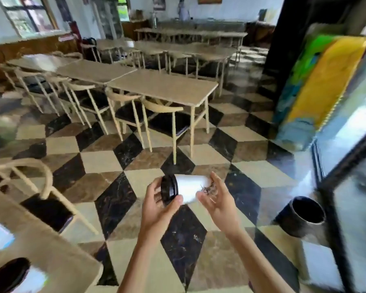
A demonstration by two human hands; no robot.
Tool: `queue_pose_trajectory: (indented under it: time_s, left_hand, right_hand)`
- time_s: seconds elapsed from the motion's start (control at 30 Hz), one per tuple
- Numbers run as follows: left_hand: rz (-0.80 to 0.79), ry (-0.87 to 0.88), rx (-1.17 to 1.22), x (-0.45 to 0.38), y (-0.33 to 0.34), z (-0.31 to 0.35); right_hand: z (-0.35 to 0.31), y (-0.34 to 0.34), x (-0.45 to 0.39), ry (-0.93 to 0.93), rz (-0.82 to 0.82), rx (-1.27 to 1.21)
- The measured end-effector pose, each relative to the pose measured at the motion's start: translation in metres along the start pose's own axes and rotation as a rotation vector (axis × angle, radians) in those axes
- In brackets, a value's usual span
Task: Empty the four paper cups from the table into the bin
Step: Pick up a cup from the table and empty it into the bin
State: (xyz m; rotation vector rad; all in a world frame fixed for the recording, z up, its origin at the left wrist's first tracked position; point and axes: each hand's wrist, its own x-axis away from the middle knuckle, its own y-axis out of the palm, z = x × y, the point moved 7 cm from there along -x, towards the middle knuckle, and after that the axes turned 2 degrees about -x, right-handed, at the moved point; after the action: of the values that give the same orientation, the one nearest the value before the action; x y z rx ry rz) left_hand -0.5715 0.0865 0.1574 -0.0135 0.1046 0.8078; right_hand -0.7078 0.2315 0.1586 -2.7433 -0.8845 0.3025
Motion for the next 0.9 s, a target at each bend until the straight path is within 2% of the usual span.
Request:
queue_pose_trajectory:
  time_s: [0.2, 0.47, 0.63, 0.9]
  left_hand:
    - [-0.300, -0.018, 0.024, -0.034, 0.182, -0.011]
    - [-0.632, -0.027, 0.017, -0.086, 0.384, -0.045]
    - [-0.761, -0.066, 0.006, -0.135, 0.495, -0.070]
    - [-0.883, -0.082, -0.121, -0.188, 0.632, -0.103]
  right_hand:
    - [0.061, -0.161, -0.004, 0.144, 0.268, 0.011]
    - [0.135, -0.318, -0.031, 0.327, 0.566, 0.055]
    - [0.171, -0.398, -0.075, 0.349, 0.709, 0.084]
    - [0.232, -0.497, -0.124, 0.486, 0.818, 0.110]
